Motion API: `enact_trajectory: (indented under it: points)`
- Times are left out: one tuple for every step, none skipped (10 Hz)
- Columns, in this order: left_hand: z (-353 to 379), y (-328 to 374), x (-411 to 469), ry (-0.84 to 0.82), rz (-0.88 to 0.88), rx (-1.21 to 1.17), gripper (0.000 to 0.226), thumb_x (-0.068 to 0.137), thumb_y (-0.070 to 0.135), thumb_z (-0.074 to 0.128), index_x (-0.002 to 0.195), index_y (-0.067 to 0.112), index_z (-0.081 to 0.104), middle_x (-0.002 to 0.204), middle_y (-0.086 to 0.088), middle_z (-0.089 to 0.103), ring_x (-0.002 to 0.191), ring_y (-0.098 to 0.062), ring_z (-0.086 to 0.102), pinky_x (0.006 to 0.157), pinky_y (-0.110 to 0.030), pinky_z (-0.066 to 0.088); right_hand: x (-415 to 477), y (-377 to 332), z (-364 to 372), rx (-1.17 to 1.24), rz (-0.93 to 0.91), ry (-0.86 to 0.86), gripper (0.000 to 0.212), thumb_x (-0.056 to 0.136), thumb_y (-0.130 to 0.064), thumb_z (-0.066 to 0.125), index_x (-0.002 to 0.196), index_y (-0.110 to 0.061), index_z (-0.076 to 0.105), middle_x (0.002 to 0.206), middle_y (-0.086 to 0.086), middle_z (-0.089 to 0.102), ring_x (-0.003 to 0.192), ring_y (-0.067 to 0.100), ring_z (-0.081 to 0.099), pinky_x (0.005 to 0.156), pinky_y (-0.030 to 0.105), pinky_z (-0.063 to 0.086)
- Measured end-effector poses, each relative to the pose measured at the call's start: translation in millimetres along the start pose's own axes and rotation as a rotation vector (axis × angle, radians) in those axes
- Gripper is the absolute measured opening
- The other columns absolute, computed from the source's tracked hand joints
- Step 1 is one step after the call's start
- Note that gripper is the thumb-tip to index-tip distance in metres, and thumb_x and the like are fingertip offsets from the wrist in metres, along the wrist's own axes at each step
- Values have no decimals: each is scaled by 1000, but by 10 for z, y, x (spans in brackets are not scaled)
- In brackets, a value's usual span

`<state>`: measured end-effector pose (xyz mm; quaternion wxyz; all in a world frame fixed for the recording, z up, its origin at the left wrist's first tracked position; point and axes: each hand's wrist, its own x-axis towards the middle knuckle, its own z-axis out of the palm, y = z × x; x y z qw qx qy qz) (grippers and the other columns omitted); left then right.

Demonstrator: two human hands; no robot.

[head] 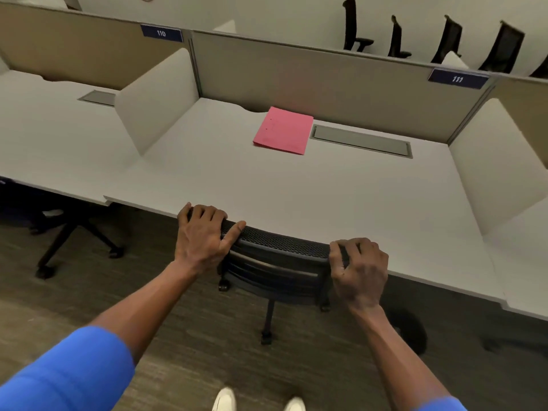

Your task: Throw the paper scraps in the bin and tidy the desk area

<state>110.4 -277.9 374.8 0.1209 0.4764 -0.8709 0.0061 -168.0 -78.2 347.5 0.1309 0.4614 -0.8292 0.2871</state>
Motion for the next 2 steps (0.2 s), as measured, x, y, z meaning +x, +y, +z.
enact_trajectory:
  points:
    - [-74,-1,57,50,67,-30,79,98,82,23,114,19,67,118,-3,69,118,-25,62,121,-55,32,135,-58,-161,-19,-20,-11,52,92,-66,55,106,-19,73,106,3,69,100,21,61,88,39,45]
    - [-317,1,348,128,168,-5,77,100,78,28,120,13,64,126,-6,66,127,-27,59,127,-53,27,557,-233,-354,20,-81,-35,69,87,-77,55,123,-19,66,123,4,68,115,22,60,94,39,48]
